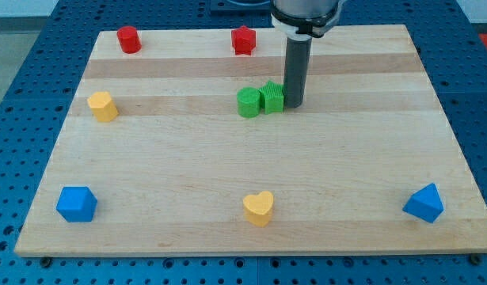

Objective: Slide the red circle towards the red star

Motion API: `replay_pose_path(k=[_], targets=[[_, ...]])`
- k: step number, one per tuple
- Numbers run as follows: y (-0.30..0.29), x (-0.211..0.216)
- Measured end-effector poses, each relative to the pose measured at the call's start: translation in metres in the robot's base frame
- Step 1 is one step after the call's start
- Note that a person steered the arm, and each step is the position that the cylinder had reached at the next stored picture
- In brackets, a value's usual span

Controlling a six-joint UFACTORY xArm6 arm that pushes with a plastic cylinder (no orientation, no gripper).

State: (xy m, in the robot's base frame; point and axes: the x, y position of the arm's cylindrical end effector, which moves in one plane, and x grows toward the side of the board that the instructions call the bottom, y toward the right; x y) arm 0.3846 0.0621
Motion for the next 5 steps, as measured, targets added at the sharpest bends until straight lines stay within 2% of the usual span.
replay_pose_path(k=[2, 3, 4, 5], targets=[[0.015, -0.01], [0.032, -0.053], [0.011, -0.077], [-0.069, -0.077]])
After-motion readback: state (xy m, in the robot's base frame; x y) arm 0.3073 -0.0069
